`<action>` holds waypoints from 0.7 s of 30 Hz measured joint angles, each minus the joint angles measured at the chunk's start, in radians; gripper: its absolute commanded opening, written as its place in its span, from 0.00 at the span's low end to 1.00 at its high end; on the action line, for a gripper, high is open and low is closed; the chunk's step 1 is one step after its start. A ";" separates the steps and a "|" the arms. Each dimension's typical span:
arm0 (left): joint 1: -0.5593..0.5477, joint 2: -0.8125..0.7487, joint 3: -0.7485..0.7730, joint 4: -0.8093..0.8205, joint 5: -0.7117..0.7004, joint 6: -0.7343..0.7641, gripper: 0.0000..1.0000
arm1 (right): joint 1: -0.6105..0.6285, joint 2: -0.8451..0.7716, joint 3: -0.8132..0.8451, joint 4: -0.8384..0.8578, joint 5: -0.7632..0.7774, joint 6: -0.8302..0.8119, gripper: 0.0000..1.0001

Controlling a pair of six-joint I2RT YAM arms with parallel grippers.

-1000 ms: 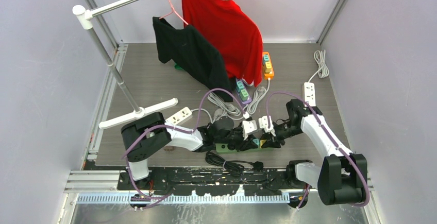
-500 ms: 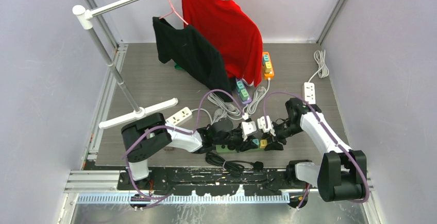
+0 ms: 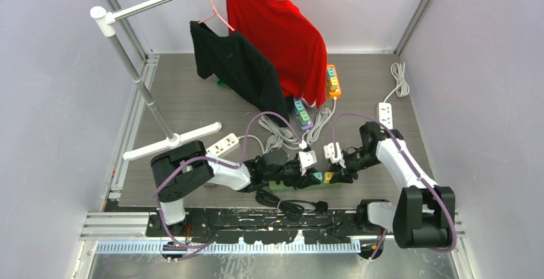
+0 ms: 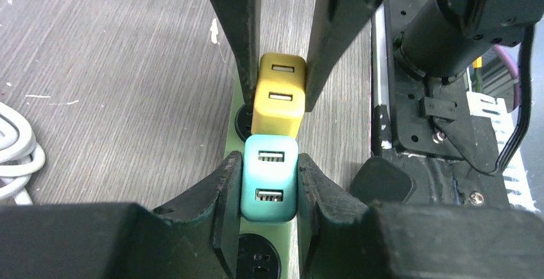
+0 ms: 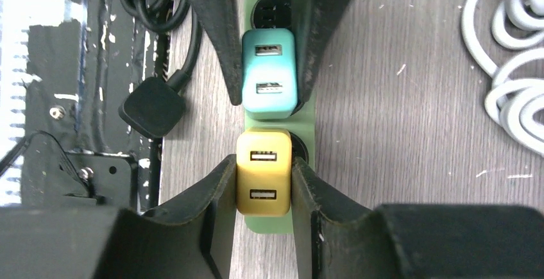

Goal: Pull the plug off the socket
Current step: Remove the plug from the socket.

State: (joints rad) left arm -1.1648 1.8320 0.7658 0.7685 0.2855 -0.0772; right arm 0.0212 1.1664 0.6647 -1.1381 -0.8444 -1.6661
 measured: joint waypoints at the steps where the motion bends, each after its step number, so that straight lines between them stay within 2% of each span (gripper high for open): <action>1: 0.000 0.000 -0.007 0.011 -0.003 -0.003 0.00 | -0.024 0.008 0.006 -0.013 -0.018 -0.007 0.01; 5: -0.001 -0.003 -0.021 0.057 -0.024 -0.022 0.00 | -0.088 0.096 0.061 -0.109 -0.052 -0.121 0.01; 9: -0.006 -0.002 -0.024 0.061 -0.032 -0.024 0.00 | -0.061 0.085 0.051 -0.130 -0.037 -0.214 0.01; 11: -0.008 0.004 -0.019 0.058 -0.028 -0.024 0.00 | -0.014 0.043 0.029 -0.095 -0.018 -0.193 0.01; 15: -0.006 0.014 -0.007 0.051 -0.026 -0.026 0.00 | 0.039 0.003 0.015 -0.008 0.007 -0.030 0.01; 18: -0.004 0.015 -0.008 0.056 -0.029 -0.039 0.00 | 0.017 0.019 0.032 0.028 0.003 0.058 0.01; 21: 0.002 0.013 -0.016 0.076 -0.044 -0.047 0.00 | -0.050 0.082 0.082 0.001 -0.037 0.065 0.01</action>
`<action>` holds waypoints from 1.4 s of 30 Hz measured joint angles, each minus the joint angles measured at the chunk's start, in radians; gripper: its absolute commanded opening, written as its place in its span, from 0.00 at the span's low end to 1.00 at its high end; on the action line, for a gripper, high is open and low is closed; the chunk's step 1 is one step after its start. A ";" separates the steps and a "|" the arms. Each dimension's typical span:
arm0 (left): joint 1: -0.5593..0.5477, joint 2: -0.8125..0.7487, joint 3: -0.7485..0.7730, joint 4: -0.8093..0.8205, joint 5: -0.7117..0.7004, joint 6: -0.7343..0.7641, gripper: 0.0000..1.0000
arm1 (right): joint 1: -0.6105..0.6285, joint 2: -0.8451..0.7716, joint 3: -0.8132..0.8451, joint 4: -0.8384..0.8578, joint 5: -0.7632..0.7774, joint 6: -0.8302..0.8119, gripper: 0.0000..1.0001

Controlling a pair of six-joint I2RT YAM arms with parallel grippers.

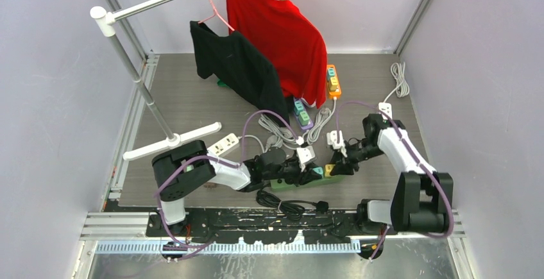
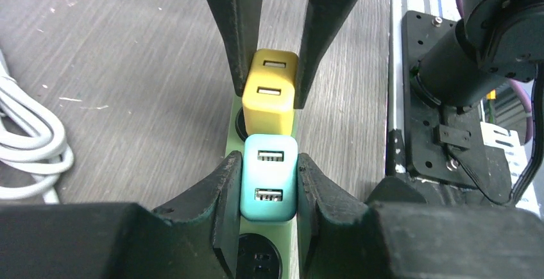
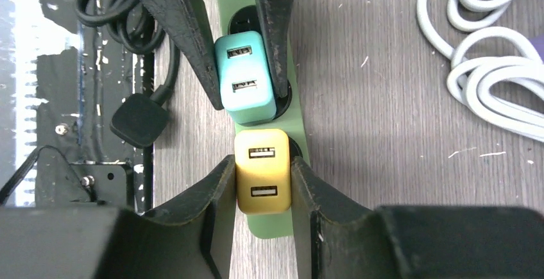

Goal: Pull the plug off the socket
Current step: Remove the plug from the socket.

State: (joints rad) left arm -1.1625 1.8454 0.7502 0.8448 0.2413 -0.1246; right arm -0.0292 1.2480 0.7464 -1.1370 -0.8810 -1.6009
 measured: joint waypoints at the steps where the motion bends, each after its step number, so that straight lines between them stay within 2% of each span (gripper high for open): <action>1: 0.001 0.000 0.000 0.007 -0.007 0.000 0.00 | -0.020 0.025 0.019 -0.024 -0.011 -0.019 0.01; 6: 0.000 -0.002 0.004 0.014 -0.021 0.000 0.00 | -0.095 0.121 0.070 -0.187 -0.039 -0.269 0.01; 10: -0.008 0.006 0.003 -0.016 -0.014 0.002 0.00 | -0.061 0.024 -0.003 -0.209 -0.003 -0.356 0.01; 14: -0.006 0.009 0.031 -0.055 0.003 0.001 0.00 | 0.072 -0.098 -0.043 -0.177 -0.015 -0.243 0.01; 19: 0.001 0.008 0.038 -0.069 0.012 -0.018 0.02 | 0.065 -0.079 0.005 -0.174 -0.045 -0.084 0.01; 21: 0.002 0.003 0.038 -0.077 0.006 -0.026 0.21 | 0.032 -0.055 0.047 -0.204 -0.045 -0.071 0.01; 24: 0.000 -0.007 0.044 -0.107 -0.016 -0.025 0.42 | -0.049 0.006 0.145 -0.229 -0.051 -0.087 0.01; 26: -0.007 -0.017 0.055 -0.152 -0.035 -0.026 0.52 | -0.115 0.047 0.196 -0.259 -0.069 -0.135 0.01; 29: -0.005 -0.028 0.057 -0.277 -0.090 -0.023 0.60 | -0.189 0.066 0.210 -0.310 -0.084 -0.150 0.02; 33: -0.005 -0.034 0.067 -0.413 -0.122 -0.020 0.64 | -0.221 0.043 0.208 -0.317 -0.114 -0.014 0.03; 38: -0.004 -0.106 0.079 -0.530 -0.156 -0.021 0.64 | -0.227 -0.076 0.155 -0.185 -0.169 0.314 0.05; 42: -0.004 -0.237 0.078 -0.582 -0.172 -0.029 0.64 | -0.244 -0.129 0.128 -0.092 -0.190 0.563 0.07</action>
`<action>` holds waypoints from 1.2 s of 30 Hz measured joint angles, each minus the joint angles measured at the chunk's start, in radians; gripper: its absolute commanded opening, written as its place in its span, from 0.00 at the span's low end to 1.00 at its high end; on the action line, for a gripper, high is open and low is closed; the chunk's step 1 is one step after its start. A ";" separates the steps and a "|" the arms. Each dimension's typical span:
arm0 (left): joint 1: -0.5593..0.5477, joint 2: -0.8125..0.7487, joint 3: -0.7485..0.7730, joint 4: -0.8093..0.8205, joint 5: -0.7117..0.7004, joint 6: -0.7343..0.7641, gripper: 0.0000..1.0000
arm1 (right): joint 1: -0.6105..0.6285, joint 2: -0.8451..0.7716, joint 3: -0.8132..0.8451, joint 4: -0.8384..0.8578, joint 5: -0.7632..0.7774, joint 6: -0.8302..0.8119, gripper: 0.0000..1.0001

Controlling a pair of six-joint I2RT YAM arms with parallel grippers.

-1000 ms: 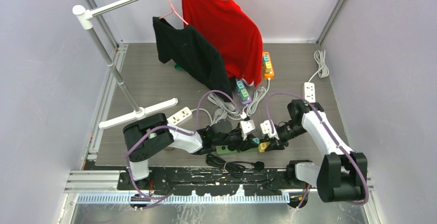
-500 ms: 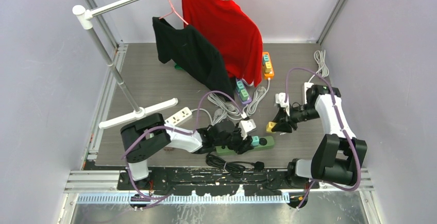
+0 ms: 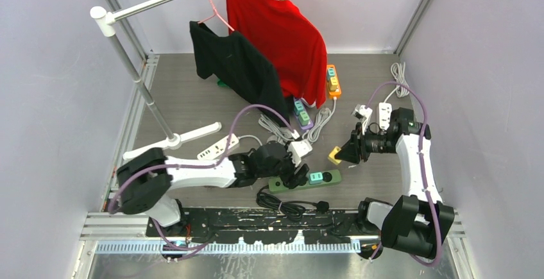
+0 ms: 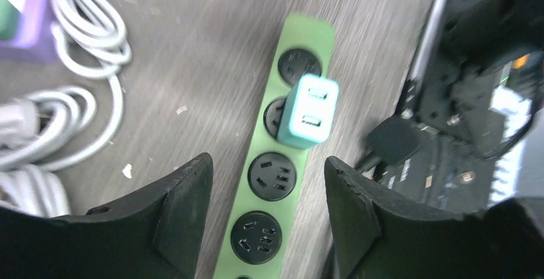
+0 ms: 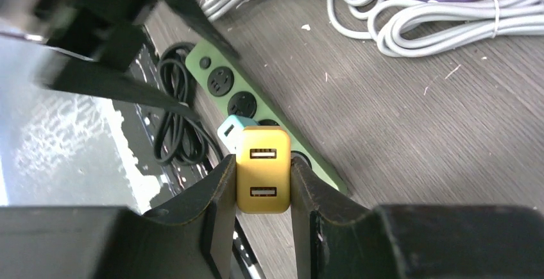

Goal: Pull the plug off the socket
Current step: Place the plug at the center of the board.

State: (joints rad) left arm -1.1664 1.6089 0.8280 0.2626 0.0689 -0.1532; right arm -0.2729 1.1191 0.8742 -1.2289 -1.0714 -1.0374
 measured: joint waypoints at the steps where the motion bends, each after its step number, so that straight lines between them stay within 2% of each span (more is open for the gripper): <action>1: 0.000 -0.040 0.000 -0.006 -0.002 -0.005 0.64 | -0.007 0.001 -0.003 0.027 -0.008 0.060 0.07; 5: 0.000 -0.188 0.000 -0.032 -0.010 -0.057 0.67 | -0.024 0.008 -0.007 0.087 -0.041 0.198 0.08; 9: 0.004 -0.295 0.000 -0.045 -0.036 -0.155 0.90 | -0.031 0.032 -0.006 0.140 -0.088 0.318 0.08; 11: 0.008 -0.338 -0.005 -0.051 -0.058 -0.223 0.93 | -0.031 0.054 -0.006 0.169 -0.115 0.382 0.08; 18: 0.099 -0.430 -0.021 -0.055 -0.102 -0.517 0.88 | -0.032 0.231 0.060 0.232 -0.194 0.666 0.08; 20: 0.127 -0.431 -0.021 -0.058 -0.099 -0.587 0.84 | -0.032 0.268 0.061 0.265 -0.204 0.747 0.08; 24: 0.161 -0.422 -0.013 -0.104 -0.090 -0.703 0.82 | -0.032 0.299 0.016 0.402 -0.220 0.955 0.09; 30: 0.151 -0.285 0.171 -0.293 -0.077 -0.755 0.78 | -0.005 0.299 -0.149 0.659 -0.232 1.261 0.10; 34: 0.114 -0.156 0.335 -0.433 -0.109 -0.732 0.78 | 0.021 0.299 -0.199 0.742 -0.241 1.359 0.09; 36: 0.079 -0.098 0.399 -0.493 -0.128 -0.698 0.73 | 0.031 0.299 -0.200 0.766 -0.252 1.384 0.09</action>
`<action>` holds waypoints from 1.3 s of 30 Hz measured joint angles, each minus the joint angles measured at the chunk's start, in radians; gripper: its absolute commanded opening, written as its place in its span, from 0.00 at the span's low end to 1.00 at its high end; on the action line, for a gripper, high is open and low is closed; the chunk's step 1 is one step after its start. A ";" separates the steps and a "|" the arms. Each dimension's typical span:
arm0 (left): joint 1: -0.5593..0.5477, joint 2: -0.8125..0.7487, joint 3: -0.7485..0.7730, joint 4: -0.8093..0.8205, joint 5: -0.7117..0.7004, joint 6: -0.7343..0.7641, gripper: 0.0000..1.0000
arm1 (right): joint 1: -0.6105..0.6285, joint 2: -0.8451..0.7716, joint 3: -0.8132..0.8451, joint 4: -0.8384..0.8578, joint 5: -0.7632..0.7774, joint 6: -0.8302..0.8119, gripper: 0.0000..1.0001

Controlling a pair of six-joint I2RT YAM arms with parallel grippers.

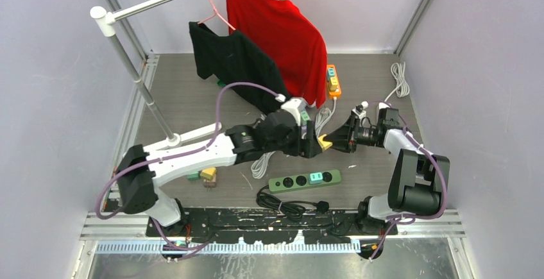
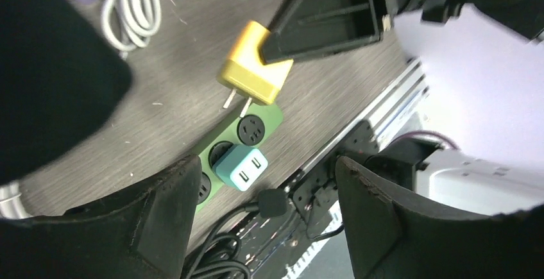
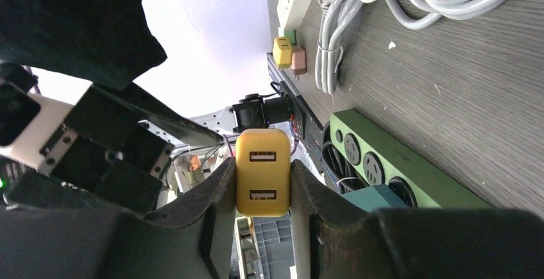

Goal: Pull the plug off the socket
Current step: Place the plug at the center of the board.

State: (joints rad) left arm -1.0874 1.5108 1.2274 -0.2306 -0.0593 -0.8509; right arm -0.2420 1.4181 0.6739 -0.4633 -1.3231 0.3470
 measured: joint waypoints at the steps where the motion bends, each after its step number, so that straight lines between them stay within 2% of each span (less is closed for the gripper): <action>1: -0.016 0.027 0.029 -0.026 -0.003 0.022 0.73 | 0.006 0.000 0.000 0.014 -0.006 0.010 0.09; 9: -0.054 0.190 0.188 -0.172 0.034 0.225 0.76 | 0.043 0.000 0.000 0.052 -0.026 0.044 0.09; 13: -0.040 0.222 0.210 -0.193 0.059 0.285 0.73 | 0.046 0.000 0.000 0.058 -0.030 0.049 0.08; 18: -0.019 0.280 0.266 -0.223 0.080 0.301 0.63 | 0.049 0.000 0.000 0.064 -0.033 0.049 0.08; 28: 0.015 0.357 0.392 -0.308 0.089 0.309 0.56 | 0.060 0.000 -0.002 0.069 -0.039 0.050 0.08; 31: 0.015 0.365 0.399 -0.316 0.092 0.310 0.50 | 0.063 0.000 -0.005 0.076 -0.037 0.049 0.08; 39: 0.016 0.378 0.419 -0.338 0.109 0.312 0.50 | 0.071 0.000 -0.007 0.081 -0.034 0.050 0.08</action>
State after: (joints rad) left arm -1.0710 1.8885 1.6463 -0.5682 0.0494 -0.5392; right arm -0.1711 1.4185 0.6670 -0.3824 -1.3575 0.3965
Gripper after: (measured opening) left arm 0.503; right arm 0.377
